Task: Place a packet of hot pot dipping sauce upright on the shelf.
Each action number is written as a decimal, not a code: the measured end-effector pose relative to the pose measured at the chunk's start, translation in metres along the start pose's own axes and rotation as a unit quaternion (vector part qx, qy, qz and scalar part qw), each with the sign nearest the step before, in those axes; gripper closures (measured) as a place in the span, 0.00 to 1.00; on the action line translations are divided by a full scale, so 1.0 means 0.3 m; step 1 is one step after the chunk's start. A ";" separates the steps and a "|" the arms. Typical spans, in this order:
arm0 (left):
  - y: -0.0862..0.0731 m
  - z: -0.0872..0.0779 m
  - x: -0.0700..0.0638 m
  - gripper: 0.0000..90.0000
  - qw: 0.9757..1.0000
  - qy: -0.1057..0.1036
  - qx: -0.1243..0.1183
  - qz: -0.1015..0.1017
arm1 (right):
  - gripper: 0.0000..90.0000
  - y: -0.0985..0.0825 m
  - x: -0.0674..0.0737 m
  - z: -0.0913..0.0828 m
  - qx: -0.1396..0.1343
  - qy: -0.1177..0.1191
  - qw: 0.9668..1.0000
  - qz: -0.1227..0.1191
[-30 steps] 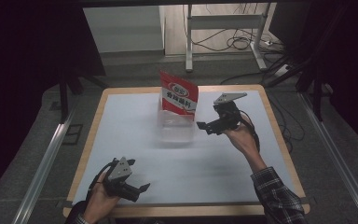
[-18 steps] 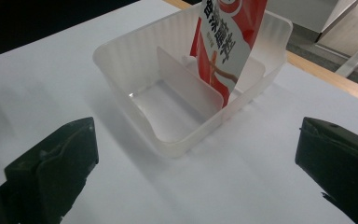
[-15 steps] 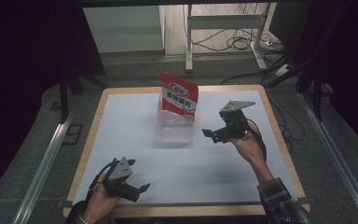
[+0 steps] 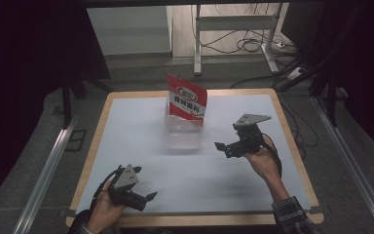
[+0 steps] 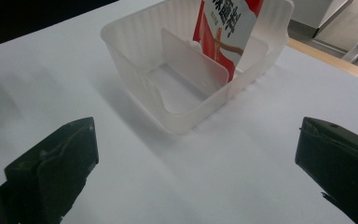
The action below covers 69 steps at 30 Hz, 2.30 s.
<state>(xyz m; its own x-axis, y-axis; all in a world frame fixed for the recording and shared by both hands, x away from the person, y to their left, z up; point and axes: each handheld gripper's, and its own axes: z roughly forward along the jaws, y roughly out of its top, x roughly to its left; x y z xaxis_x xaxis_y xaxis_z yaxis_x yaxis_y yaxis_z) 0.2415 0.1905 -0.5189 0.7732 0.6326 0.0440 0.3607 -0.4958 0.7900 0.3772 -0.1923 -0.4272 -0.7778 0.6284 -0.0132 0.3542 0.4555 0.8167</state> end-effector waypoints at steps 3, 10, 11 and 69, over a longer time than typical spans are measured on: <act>0.000 0.001 -0.001 0.00 1.000 0.001 0.000 0.000 | 0.00 -0.015 0.006 -0.005 0.003 -0.003 1.000 -0.004; -0.001 0.000 0.000 0.00 1.000 0.001 0.000 -0.001 | 0.00 -0.040 0.027 -0.017 0.002 -0.008 1.000 -0.011; -0.001 0.000 0.000 0.00 1.000 0.001 -0.001 -0.001 | 0.00 -0.044 0.031 -0.019 0.004 -0.009 1.000 -0.013; -0.005 0.004 0.002 0.00 1.000 0.008 0.008 0.000 | 0.00 -0.370 0.068 -0.259 -0.001 -0.102 0.995 0.016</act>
<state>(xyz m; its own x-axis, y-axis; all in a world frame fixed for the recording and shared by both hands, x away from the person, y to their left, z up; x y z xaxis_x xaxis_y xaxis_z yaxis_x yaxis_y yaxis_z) 0.2420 0.1910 -0.5208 0.7650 0.6418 0.0533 0.3696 -0.5053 0.7798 0.2816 -0.2790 -0.4732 -0.6451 0.7570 -0.1041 0.3758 0.4329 0.8193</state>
